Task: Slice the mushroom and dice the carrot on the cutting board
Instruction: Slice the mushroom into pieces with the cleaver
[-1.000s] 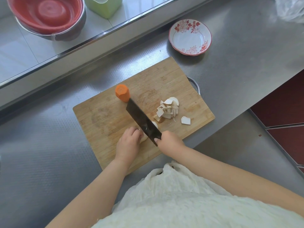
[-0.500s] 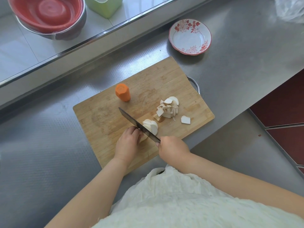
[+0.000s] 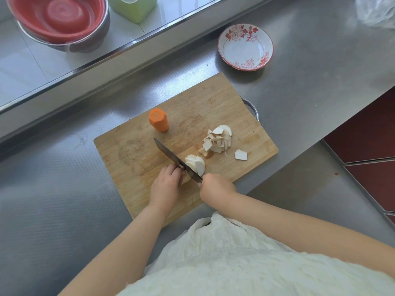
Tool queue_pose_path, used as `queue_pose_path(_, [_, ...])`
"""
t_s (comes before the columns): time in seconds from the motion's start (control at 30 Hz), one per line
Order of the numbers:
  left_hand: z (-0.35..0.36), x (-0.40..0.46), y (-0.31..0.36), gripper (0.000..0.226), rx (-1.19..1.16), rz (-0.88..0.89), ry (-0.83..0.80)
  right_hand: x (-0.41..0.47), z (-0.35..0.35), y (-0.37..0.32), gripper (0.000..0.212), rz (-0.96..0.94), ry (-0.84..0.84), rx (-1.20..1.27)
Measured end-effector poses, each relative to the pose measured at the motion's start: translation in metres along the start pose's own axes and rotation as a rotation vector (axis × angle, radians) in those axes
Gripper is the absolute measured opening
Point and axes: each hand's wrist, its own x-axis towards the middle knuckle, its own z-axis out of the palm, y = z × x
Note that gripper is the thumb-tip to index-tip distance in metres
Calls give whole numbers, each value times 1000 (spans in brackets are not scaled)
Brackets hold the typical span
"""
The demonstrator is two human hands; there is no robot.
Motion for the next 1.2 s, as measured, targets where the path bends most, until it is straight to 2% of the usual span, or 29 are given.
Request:
queue_pose_path(0.23, [0,-4,-2,6,-17,17,-5,2,1,13,31,17,8,175])
queue_pose_path(0.57, [2,-3,-4,6,-13,21,-7,-16,0,17,26,-95,80,28])
queue_pose_path(0.77, [2,-2,-5,6,-15,24,-21,-15,-3,8,13,-74,51,-47])
queue_pose_path(1.2, [6,-4,-7,8,-6,23,-5,-2,3,-2,18,-8,8,0])
